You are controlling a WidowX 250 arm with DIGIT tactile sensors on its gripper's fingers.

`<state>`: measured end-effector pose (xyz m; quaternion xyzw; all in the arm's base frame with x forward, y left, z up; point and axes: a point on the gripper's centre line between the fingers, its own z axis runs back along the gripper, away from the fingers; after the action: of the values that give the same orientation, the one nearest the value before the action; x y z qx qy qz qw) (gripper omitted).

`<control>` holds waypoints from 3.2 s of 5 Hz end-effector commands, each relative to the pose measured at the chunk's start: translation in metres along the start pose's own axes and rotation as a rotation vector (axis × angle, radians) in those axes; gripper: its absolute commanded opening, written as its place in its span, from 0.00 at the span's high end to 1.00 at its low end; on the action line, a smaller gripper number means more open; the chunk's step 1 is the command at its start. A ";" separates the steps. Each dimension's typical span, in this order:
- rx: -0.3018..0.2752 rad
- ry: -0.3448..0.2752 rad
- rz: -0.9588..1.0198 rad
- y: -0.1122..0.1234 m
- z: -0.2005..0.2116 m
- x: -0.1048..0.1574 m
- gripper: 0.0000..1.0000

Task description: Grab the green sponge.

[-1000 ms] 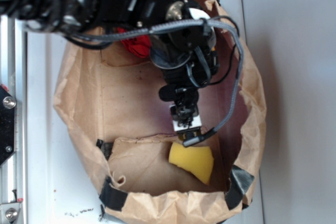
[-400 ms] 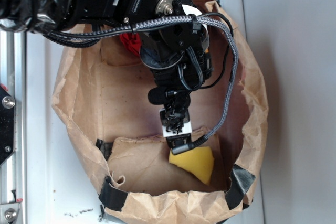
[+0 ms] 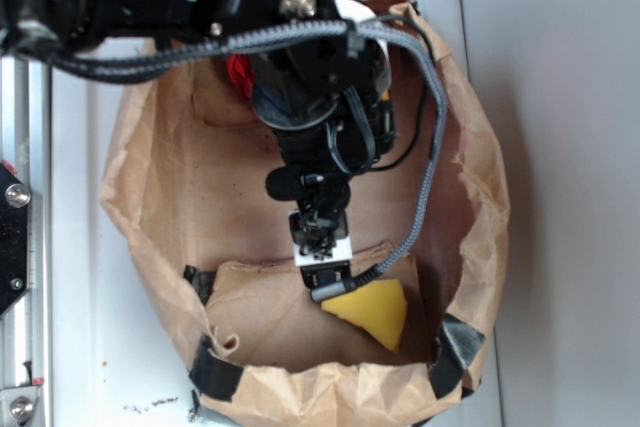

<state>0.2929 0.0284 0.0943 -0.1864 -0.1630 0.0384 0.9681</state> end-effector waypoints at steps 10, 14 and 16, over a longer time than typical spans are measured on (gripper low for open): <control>-0.039 -0.221 -0.131 -0.024 0.072 -0.004 0.00; -0.011 -0.245 -0.211 -0.036 0.017 -0.025 0.00; -0.027 -0.185 -0.202 -0.062 0.017 -0.023 0.00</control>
<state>0.2598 -0.0264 0.1087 -0.1800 -0.2469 -0.0362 0.9515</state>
